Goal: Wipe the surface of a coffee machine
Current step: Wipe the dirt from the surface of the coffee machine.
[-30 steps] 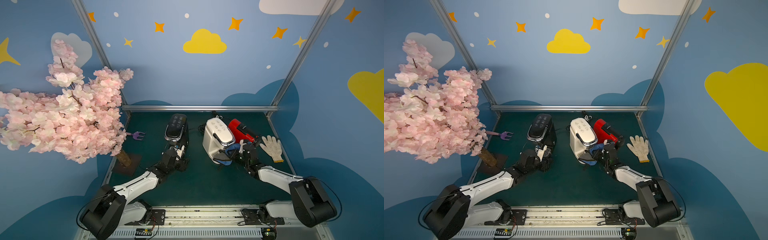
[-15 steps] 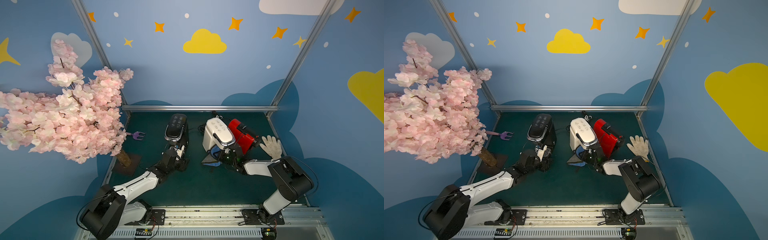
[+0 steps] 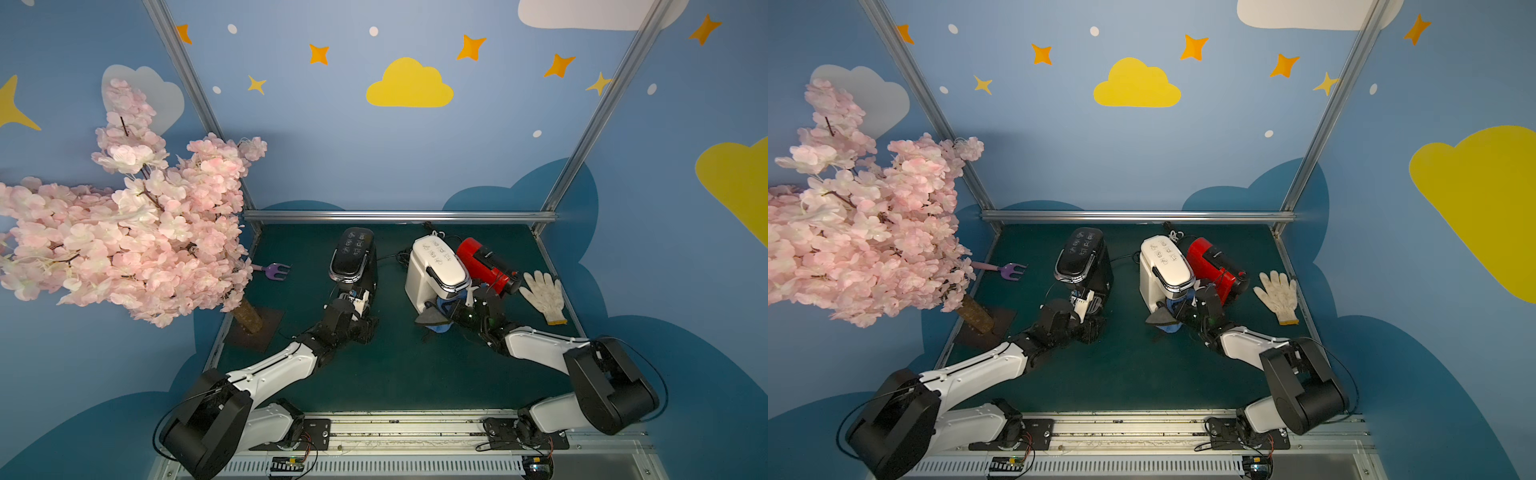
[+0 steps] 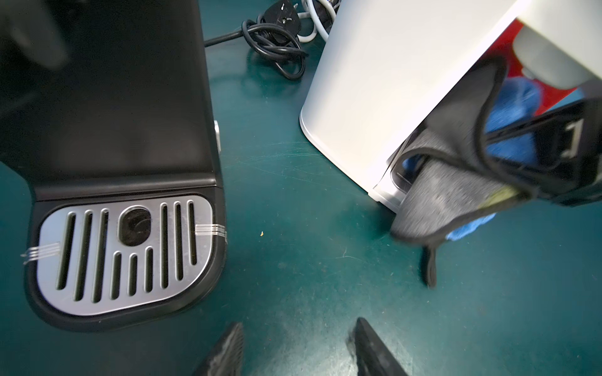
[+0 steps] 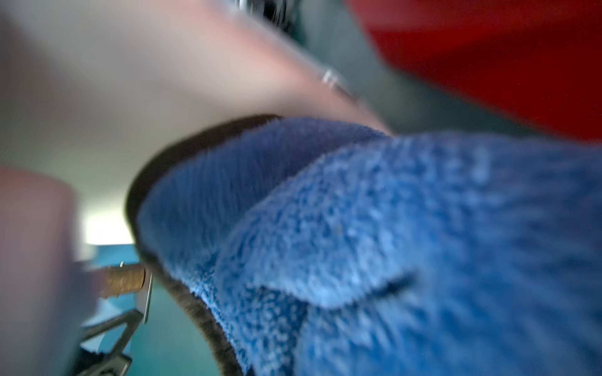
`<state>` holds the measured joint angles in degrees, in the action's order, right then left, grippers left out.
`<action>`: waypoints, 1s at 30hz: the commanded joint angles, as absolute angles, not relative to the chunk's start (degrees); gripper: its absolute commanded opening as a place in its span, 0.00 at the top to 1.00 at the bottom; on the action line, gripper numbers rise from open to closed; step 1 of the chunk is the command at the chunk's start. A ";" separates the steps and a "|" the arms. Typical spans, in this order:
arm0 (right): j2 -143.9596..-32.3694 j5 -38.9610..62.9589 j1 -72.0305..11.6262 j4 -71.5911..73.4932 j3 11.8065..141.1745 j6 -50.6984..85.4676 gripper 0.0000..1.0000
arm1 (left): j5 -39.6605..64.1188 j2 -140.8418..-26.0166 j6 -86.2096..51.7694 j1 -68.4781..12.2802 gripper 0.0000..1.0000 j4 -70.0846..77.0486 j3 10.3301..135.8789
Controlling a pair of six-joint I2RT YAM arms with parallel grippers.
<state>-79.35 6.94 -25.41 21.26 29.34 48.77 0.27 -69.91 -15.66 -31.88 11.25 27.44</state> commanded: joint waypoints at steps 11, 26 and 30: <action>-87.99 11.53 -24.09 21.97 31.52 47.05 1.00 | 0.55 -69.14 -15.42 -31.68 0.44 11.57 28.06; -97.93 14.72 -31.66 28.07 35.50 48.69 1.00 | 0.44 -69.60 -15.47 -31.64 0.44 11.35 28.39; -94.84 14.70 -31.49 26.08 33.88 48.35 1.00 | 0.12 -69.46 -15.44 -31.68 0.44 11.16 28.35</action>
<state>-95.77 11.77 -30.59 29.85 35.38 48.21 0.25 -69.84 -15.66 -31.88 11.20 27.44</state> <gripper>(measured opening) 0.125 0.560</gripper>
